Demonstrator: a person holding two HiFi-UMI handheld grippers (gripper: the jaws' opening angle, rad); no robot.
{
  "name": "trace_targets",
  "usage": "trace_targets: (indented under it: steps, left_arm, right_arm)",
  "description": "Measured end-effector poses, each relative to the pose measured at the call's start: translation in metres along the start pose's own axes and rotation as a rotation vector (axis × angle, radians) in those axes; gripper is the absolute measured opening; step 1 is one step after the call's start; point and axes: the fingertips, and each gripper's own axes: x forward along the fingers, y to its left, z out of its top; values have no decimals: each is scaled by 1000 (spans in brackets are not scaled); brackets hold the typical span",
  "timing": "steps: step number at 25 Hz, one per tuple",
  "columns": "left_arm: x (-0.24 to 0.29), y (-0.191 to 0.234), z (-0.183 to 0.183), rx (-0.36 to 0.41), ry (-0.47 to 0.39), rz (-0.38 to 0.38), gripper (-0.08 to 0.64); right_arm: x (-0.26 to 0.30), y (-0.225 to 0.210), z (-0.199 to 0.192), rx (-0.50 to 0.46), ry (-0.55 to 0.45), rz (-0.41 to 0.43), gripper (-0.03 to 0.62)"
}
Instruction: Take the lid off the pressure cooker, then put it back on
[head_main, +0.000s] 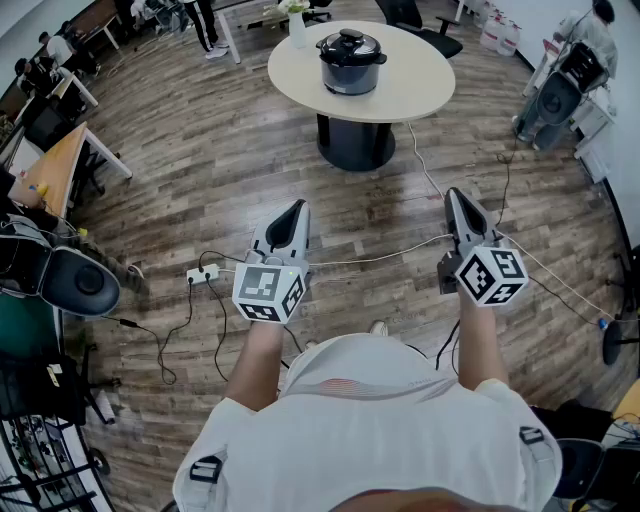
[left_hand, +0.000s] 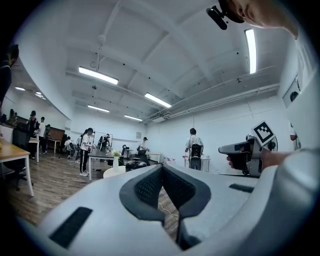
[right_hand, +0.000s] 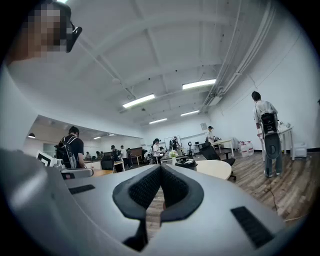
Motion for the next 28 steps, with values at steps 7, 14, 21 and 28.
trace_targets:
  steps: [7, 14, 21, 28]
  left_arm:
    - [0, -7, -2, 11, 6, -8, 5]
    - [3, -2, 2, 23, 6, 2, 5]
    - [5, 5, 2, 22, 12, 11, 5]
    - [14, -4, -1, 20, 29, 19, 5]
  right_arm:
    - [-4, -4, 0, -6, -3, -1, 0]
    - [7, 0, 1, -20, -4, 20, 0]
    - [14, 2, -2, -32, 5, 24, 0]
    - [11, -12, 0, 28, -23, 43, 0]
